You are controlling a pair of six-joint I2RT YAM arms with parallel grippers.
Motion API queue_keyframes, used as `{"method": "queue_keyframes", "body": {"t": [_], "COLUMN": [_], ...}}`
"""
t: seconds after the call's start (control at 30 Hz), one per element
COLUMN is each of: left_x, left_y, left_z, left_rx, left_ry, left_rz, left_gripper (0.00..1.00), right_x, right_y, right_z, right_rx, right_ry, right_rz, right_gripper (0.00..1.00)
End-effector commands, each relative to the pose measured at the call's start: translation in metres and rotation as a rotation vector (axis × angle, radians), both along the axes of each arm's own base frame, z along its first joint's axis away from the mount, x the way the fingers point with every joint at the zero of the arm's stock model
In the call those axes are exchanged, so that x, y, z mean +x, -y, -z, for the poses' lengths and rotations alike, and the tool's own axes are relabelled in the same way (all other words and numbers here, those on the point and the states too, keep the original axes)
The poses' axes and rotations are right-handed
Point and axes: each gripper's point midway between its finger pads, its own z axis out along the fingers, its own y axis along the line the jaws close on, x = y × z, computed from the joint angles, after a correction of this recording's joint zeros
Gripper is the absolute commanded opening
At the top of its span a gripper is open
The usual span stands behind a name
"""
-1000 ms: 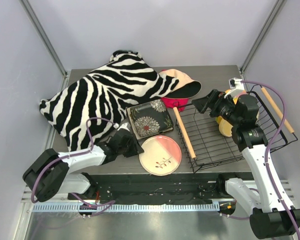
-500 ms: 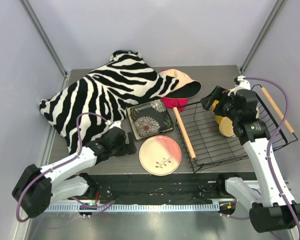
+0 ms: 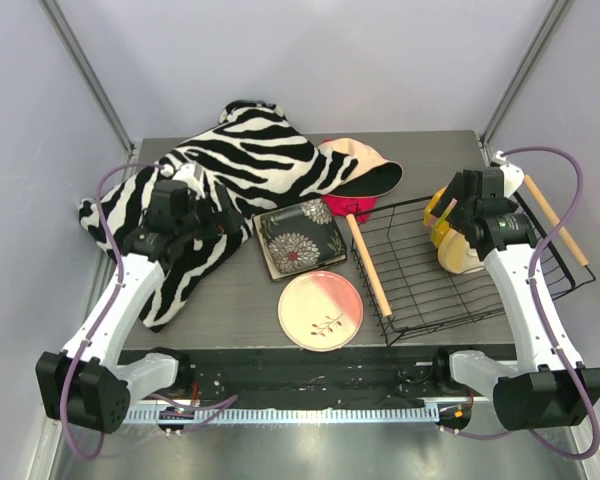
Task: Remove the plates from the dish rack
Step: Unload the plate from the dish rack.
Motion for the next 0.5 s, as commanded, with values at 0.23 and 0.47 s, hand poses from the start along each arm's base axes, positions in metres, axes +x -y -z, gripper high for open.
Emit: {"method": "queue_keyframes", "body": {"t": [0.23, 0.47], "left_x": [0.010, 0.005], "left_y": [0.009, -0.002], "left_z": [0.004, 0.005], "left_rx": [0.049, 0.103], "left_ry": [-0.027, -0.024], "left_rz": [0.162, 0.139], "left_gripper": [1.00, 1.00], "right_x": [-0.017, 0.005], "right_y": [0.027, 0.021], "right_z": [0.019, 0.037], "right_rx": [-0.045, -0.013], "right_ry": [-0.021, -0.024], "right_rz": [0.206, 0.197], "right_gripper": [0.90, 0.86]}}
